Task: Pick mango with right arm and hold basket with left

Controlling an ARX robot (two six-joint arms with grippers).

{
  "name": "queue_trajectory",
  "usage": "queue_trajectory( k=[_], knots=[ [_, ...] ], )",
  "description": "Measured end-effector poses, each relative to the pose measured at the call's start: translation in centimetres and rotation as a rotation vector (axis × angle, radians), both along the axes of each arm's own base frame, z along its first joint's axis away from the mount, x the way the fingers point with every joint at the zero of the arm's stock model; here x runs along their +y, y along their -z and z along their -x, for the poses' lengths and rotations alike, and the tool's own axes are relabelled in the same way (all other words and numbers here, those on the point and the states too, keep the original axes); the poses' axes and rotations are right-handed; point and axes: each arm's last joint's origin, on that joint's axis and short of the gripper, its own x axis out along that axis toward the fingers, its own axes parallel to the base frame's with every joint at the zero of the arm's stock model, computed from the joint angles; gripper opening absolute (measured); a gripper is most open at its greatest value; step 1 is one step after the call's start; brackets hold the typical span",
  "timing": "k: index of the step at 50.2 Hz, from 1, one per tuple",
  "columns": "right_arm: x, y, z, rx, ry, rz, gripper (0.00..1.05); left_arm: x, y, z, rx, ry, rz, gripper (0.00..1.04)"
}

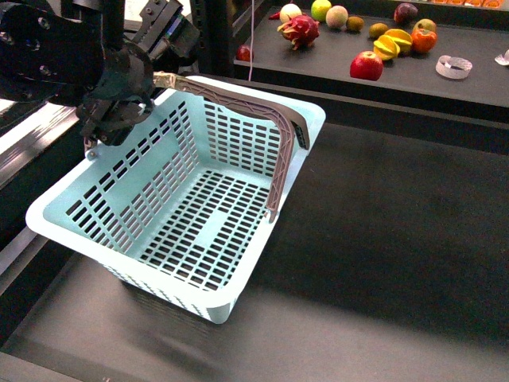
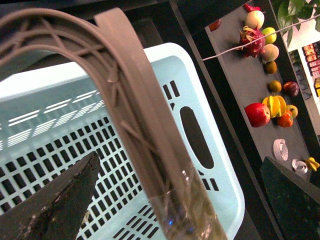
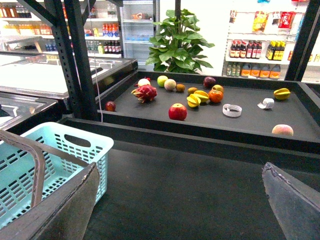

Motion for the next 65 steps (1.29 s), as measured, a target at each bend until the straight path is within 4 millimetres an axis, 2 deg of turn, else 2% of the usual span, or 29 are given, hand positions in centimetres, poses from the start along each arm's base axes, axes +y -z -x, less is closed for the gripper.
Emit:
queue_trajectory(
  k=[9, 14, 18, 24, 30, 48, 65],
  knots=[
    [0.0, 0.0, 0.0, 0.000, 0.000, 0.000, 0.97, -1.3, 0.8, -1.1, 0.013, 0.017, 0.013, 0.96],
    [0.0, 0.0, 0.0, 0.000, 0.000, 0.000, 0.97, -1.9, 0.6, -1.2, 0.007, 0.030, 0.020, 0.72],
    [0.0, 0.0, 0.0, 0.000, 0.000, 0.000, 0.97, -2.1, 0.6, -1.2, 0.014, 0.036, 0.020, 0.59],
    [0.0, 0.0, 0.0, 0.000, 0.000, 0.000, 0.97, -2.4, 0.7, -1.1, 0.032, 0.050, 0.041, 0.31],
    [0.0, 0.0, 0.0, 0.000, 0.000, 0.000, 0.97, -3.1, -0.2, 0.0, 0.031, 0.099, 0.073, 0.08],
    [0.0, 0.0, 0.0, 0.000, 0.000, 0.000, 0.97, -4.6, -2.5, 4.3, -0.047, 0.307, -0.032, 0.07],
    [0.0, 0.0, 0.0, 0.000, 0.000, 0.000, 0.97, -6.1, -6.8, 8.3, -0.351, 0.500, -0.223, 0.07]
  ],
)
